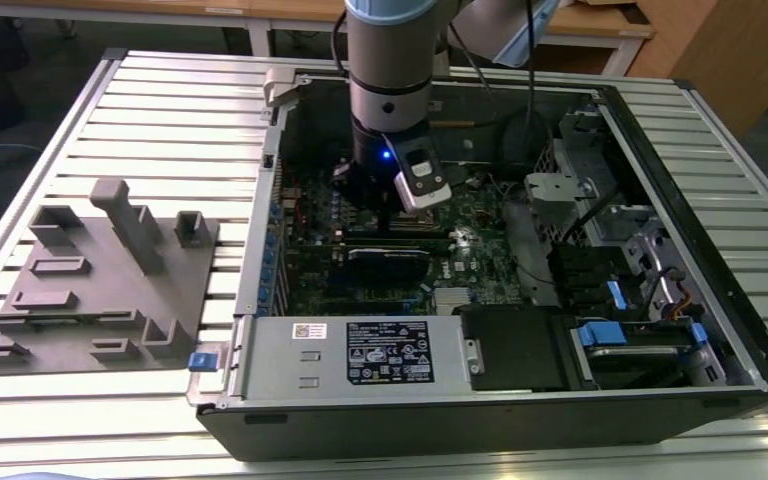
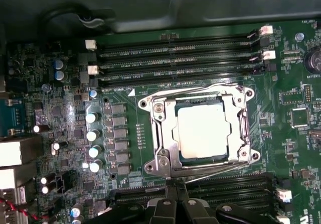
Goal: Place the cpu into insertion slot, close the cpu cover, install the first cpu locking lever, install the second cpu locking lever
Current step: 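Install the second cpu locking lever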
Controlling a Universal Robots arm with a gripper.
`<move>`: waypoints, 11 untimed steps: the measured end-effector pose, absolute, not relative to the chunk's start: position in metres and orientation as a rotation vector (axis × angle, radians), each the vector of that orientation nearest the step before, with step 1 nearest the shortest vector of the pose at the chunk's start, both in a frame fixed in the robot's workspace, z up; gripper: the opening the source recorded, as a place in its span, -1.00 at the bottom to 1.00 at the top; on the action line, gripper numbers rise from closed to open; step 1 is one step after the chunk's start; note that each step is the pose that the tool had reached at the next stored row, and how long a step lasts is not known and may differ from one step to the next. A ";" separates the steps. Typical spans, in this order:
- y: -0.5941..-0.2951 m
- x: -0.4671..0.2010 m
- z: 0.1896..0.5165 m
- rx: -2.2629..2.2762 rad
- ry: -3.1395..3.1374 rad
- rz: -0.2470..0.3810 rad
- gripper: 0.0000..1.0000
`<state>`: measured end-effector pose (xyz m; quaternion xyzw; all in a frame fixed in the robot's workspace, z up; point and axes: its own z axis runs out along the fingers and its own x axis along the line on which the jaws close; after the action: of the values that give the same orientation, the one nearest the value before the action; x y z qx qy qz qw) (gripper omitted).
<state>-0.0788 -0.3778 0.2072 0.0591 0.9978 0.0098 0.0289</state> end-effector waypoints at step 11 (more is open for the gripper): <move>-0.377 -0.079 0.206 0.185 3.079 0.088 -0.79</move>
<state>-0.0787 -0.3772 0.2065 0.0598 0.9974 0.0285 0.0278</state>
